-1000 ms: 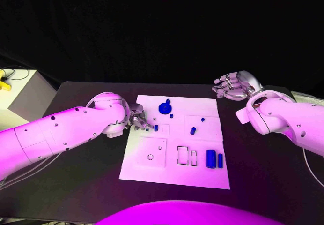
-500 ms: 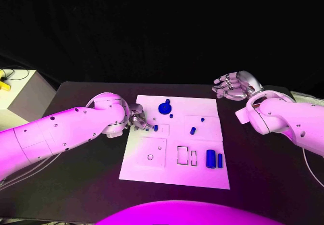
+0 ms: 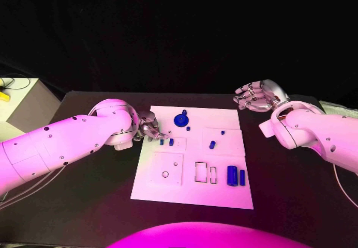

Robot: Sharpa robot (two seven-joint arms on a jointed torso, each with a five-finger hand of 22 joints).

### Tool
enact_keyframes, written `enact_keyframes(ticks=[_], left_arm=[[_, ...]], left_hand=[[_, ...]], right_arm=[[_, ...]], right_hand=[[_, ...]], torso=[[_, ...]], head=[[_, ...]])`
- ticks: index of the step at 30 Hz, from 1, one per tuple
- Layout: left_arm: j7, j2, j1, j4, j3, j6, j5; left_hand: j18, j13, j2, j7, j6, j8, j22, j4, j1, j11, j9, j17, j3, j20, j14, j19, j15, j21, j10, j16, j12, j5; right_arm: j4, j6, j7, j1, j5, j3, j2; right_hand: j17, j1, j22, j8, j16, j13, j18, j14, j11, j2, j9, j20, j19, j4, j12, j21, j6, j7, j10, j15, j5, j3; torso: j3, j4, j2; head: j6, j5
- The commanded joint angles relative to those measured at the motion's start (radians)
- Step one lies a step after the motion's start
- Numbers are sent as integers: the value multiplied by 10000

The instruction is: Assemble the parts on the task board

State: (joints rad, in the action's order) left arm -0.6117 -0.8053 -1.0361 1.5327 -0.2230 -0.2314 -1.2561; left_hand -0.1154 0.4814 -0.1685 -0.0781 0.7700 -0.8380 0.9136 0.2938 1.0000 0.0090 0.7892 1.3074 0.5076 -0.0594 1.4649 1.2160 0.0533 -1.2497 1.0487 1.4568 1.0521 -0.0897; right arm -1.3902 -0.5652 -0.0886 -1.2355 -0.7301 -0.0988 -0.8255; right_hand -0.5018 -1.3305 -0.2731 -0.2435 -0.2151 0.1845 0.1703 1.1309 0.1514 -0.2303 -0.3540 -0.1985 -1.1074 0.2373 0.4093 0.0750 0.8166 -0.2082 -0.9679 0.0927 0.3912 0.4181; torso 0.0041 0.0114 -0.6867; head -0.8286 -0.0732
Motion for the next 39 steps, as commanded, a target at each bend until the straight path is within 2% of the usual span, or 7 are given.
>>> enact_keyframes(ticks=[1,9,14,19,26,34,39], left_arm=[[188,-46,-2,118,-159,77,478],[367,-128,-3,360,-652,464,427],[1630,42,-8,237,-739,1454,540],[3356,484,-5,-117,-464,3143,237],[5739,915,-4,-820,104,4784,-534],[6979,1467,-3,-1736,645,5452,-1828],[6974,1778,-7,-2125,820,5469,-2458]], left_hand=[[-161,-40,-6,-37,-128,64,-149,-18,144,38,-40,230,-73,-38,-32,-112,-74,112,-138,-150,-68,-45],[-262,-216,148,-269,-515,439,-718,-13,390,243,-373,-308,-27,-189,-309,-440,-246,485,-508,-436,-243,-69],[-679,-902,0,-789,-1442,991,-3281,-141,1825,761,-1089,-3374,943,-565,-2502,-2202,-730,2429,-1910,-2353,-1136,-83],[-701,-1330,-386,-826,-1229,1128,-3490,-961,3554,761,-1723,-4290,1715,-574,-3028,-2131,-719,2720,-2109,-2837,-1435,-17],[-681,-2031,-793,-948,-886,2160,-3529,-1566,4070,911,-2909,-5283,1774,-629,-3733,-2295,-855,2817,-2382,-3391,-2240,63],[-691,-2665,-879,-960,-671,2959,-3419,-1928,4170,1000,-3748,-5419,1452,-703,-3814,-2455,-905,2681,-2552,-3224,-2961,55],[-690,-2765,-927,-983,-614,3118,-3397,-1840,3962,1033,-3932,-4942,1156,-756,-3393,-2404,-949,2626,-2522,-2764,-2998,135]], right_arm=[[1,105,-94,15,-14,3,-3],[17,105,-97,45,-5,3,7],[47,104,-107,65,11,3,38],[92,133,-171,80,70,3,100],[138,138,-236,105,125,3,160],[154,155,-260,112,169,3,195],[148,168,-247,113,175,3,205]], right_hand=[[17,120,12,-35,68,-13,128,66,32,-5,11,-33,-63,-22,29,-62,-71,-178,2,28,53,6],[17,120,12,-35,68,-13,128,66,32,-5,11,-33,-63,-22,29,-62,-71,-178,2,28,53,6],[17,120,12,-35,68,-13,128,66,32,-5,11,-33,-63,-22,29,-62,-71,-178,2,28,53,6],[27,103,75,-47,107,-62,128,78,27,18,17,-33,-67,-41,46,-63,-69,-170,8,26,70,33],[34,66,107,-65,132,-89,129,73,15,29,16,-31,-64,-73,51,-66,-41,-156,8,21,73,64],[42,37,134,-67,158,-115,127,59,20,24,21,-31,-55,-103,43,-71,-43,-161,26,25,75,84],[44,30,141,-66,164,-122,127,57,22,28,22,-32,-53,-109,42,-72,-45,-164,29,26,76,92]], torso=[[-3,2,-2],[7,3,-13],[23,4,-1],[21,1,-9],[22,-36,-11],[14,-36,-41],[20,-30,-21]], head=[[16,26],[28,43],[70,45],[176,79],[337,201],[481,267],[459,261]])
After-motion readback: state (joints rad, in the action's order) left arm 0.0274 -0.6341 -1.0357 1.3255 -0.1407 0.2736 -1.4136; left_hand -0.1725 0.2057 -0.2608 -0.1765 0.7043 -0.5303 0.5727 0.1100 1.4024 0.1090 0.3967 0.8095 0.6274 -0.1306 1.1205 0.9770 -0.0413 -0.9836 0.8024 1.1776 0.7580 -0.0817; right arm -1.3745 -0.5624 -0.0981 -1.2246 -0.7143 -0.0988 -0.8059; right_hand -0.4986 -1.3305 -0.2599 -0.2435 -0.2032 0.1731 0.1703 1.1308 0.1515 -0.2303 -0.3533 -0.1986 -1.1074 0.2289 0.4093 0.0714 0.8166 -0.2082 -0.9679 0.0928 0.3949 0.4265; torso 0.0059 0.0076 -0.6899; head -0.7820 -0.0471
